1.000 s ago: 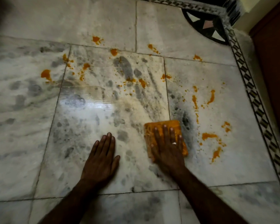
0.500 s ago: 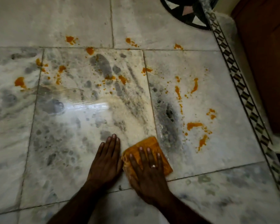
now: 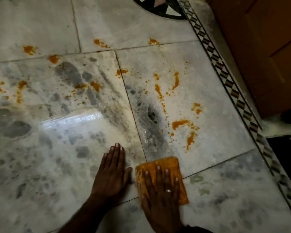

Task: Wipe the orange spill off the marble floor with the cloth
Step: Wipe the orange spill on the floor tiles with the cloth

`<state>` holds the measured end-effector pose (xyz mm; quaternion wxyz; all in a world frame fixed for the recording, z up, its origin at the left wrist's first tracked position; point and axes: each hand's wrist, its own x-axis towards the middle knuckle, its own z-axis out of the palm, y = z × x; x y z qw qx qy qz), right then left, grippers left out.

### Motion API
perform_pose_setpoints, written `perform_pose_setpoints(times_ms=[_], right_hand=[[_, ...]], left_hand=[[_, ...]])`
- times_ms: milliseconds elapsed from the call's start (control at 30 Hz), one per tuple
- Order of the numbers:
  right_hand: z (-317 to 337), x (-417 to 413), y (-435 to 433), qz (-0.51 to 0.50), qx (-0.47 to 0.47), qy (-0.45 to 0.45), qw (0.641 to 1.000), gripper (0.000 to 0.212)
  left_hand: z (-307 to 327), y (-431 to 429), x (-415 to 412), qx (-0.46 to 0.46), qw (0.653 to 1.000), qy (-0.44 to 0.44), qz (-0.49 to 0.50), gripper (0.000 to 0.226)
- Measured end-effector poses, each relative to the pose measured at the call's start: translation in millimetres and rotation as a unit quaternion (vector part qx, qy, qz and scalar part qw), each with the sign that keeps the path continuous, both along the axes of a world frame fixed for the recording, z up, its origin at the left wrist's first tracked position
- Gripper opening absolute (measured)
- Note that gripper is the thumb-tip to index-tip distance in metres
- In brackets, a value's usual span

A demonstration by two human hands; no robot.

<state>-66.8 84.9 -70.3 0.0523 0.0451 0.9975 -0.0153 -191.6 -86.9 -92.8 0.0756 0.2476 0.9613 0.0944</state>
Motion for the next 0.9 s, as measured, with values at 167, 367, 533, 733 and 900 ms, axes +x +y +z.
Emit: perform_pose_setpoints(times_ms=[167,367,533,733,900], right_hand=[[1,-73,34,0.060,-0.043,-0.001,0.997,0.062],[-5,-159,92,0.004,0.019,-0.012,1.000,0.066],[0,-168,155,-0.118,0.026,-0.053,0.991,0.068],[-11,-87,142,-0.239,0.062,-0.010,0.969,0.062],[-5,-51,66,-0.155,0.020,-0.015,0.988,0.066]], left_hand=[[-5,6,-6,0.014,0.999,0.025,-0.028,0.069],[-10,43,-38,0.031,0.996,0.033,-0.076,0.073],[-11,70,-60,0.045,0.993,0.035,-0.101,0.074],[-14,59,-66,0.053,0.992,0.054,-0.103,0.073],[-14,67,-62,0.078,0.991,0.067,-0.086,0.071]])
